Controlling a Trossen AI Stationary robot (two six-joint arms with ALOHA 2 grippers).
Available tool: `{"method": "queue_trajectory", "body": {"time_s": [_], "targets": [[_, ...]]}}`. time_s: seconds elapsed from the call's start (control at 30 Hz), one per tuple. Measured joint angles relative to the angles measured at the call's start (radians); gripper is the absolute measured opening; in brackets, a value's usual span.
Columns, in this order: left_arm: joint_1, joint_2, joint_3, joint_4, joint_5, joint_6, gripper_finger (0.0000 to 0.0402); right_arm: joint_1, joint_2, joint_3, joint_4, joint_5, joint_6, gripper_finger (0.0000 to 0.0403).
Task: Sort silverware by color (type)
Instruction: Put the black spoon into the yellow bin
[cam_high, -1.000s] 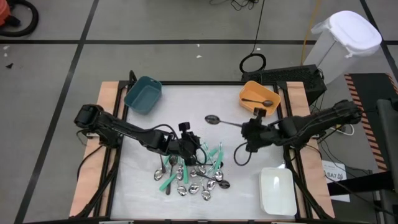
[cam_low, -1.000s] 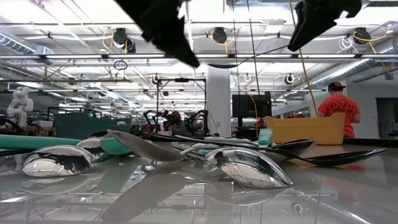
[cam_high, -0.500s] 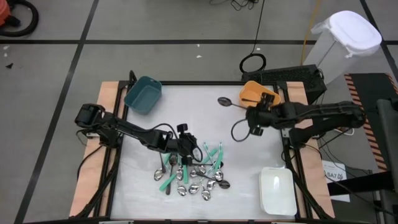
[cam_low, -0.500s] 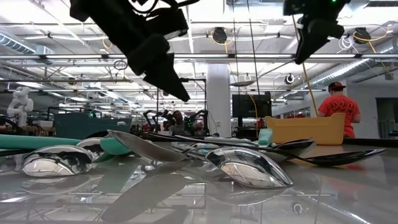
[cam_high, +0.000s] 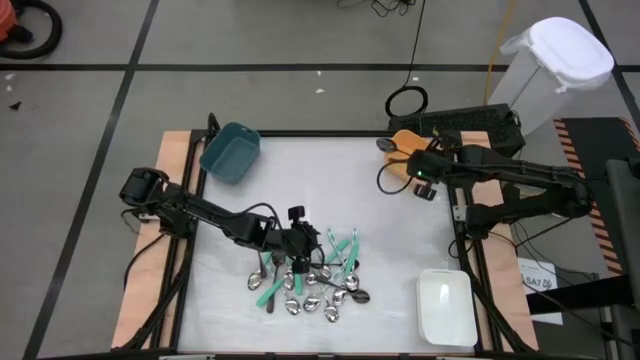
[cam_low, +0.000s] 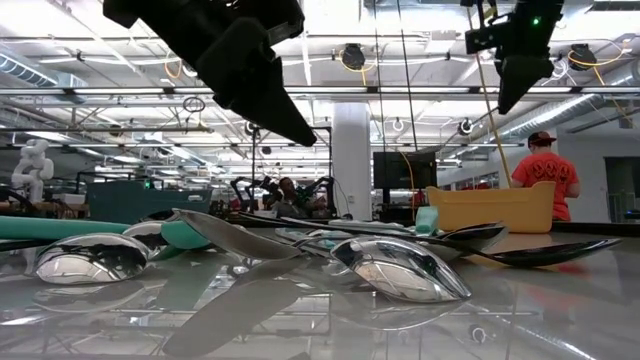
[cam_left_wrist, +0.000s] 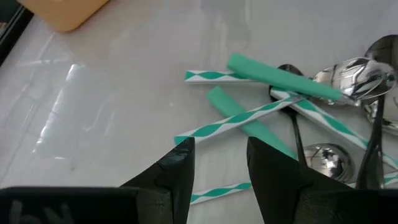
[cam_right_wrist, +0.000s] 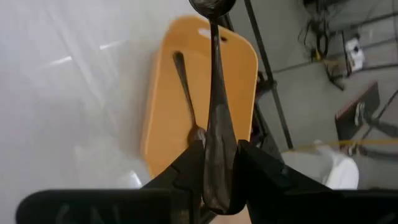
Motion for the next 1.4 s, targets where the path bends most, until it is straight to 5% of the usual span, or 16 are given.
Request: {"method": "queue_trajectory", "body": {"time_s": [0.43,1.4], "targets": [[0.0,0.0,0.0,-0.001,0.007,0.004,0.0147,-0.179,0.0,-0.069,-0.014,-0.1,-0.122,0.0076],[0.0,0.0,0.001,0.022,0.033,0.007,0.0147,-0.373,0.071,-0.176,0.158,-0.208,-0.409,0.0082]]}}
